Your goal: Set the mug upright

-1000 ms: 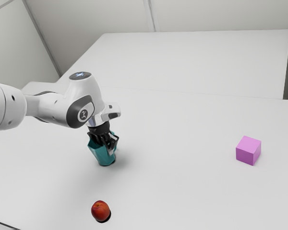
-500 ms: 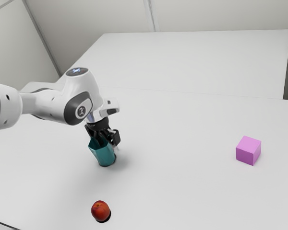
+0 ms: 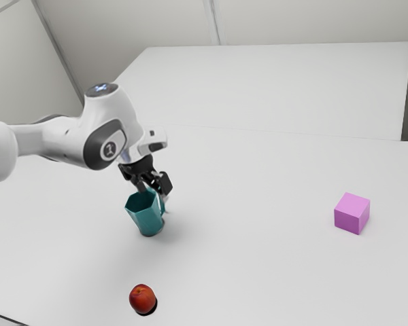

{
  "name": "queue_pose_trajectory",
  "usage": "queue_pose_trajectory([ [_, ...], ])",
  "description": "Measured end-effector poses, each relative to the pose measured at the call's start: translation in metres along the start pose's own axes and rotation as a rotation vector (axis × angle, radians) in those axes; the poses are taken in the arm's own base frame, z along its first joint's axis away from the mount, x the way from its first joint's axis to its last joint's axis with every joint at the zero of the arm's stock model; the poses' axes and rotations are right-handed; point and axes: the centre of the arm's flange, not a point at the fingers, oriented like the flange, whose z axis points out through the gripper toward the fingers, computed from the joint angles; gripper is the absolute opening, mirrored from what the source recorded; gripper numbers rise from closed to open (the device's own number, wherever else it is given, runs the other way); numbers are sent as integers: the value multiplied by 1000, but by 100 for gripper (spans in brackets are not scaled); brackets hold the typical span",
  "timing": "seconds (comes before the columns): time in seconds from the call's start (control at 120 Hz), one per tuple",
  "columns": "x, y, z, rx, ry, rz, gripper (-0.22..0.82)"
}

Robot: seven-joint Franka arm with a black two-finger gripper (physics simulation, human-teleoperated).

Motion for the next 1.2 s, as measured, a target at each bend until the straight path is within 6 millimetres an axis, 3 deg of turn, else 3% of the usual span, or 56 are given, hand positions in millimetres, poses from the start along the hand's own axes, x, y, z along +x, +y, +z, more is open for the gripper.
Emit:
queue_pose_trajectory([
  [0.233, 7, 6, -29, -9, 13, 3, 55],
  [0.567, 35, -2, -89, -29, -52, -43, 58],
  [0.8, 51, -5, -111, -30, -95, -55, 58],
  [0.95, 63, -11, -141, -26, -96, -66, 58],
  [1.2, 66, -19, -189, -22, -102, -82, 58],
])
